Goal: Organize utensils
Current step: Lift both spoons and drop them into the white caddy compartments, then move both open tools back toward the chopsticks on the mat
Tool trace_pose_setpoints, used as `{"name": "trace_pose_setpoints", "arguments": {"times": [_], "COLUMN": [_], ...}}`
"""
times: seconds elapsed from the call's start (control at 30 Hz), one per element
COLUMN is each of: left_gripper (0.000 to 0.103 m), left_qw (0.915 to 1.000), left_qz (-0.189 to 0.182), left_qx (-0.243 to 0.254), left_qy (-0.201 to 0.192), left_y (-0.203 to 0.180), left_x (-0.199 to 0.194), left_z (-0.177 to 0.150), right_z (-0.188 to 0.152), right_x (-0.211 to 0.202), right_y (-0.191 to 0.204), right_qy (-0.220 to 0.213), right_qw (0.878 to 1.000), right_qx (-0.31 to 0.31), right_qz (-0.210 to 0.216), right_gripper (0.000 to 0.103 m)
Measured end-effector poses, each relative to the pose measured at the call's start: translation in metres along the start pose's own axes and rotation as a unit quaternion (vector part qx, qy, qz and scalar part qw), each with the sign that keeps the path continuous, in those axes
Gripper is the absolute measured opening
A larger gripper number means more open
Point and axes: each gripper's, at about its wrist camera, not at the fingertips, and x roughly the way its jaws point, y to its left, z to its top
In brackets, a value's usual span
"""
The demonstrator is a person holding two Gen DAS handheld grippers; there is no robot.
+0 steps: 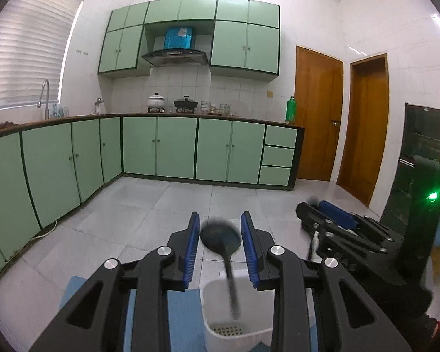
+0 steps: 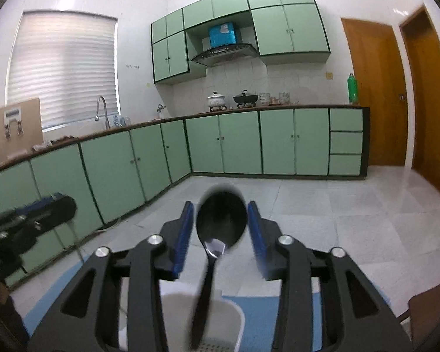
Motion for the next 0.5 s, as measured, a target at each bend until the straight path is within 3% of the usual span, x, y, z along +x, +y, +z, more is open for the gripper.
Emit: {"name": "trace_pose_setpoints", "arguments": {"times": [0.13,0.3,0.5], "left_gripper": [0.031,0.043,0.056], "left_qw": [1.0,0.9999,0.9968], "left_qz": [-0.003,-0.001,0.006], "left_qx": [0.0,0.002,-0.007], "left_qy": [0.001,0.011,0.079], "left_y": [0.0,-0.006,-0.012], "left_x": [-0.019,-0.059,-0.116], "left_z": [-0.001,-0.006,-0.054], "right_z": [0.001,-0.013,-0.065], "right_x": [-0.02,-0.074,-0.144], "right_y": [-0.001,0.001,0.015], "right_qy": [0.017,0.062,0.145], "right_qw": [1.0,0.997,0.988], "right_qx": [0.014,0.03,0.042], "right_qz": [0.01,0.022,0.044], "right_gripper": [0.046,0.061,0.069]}}
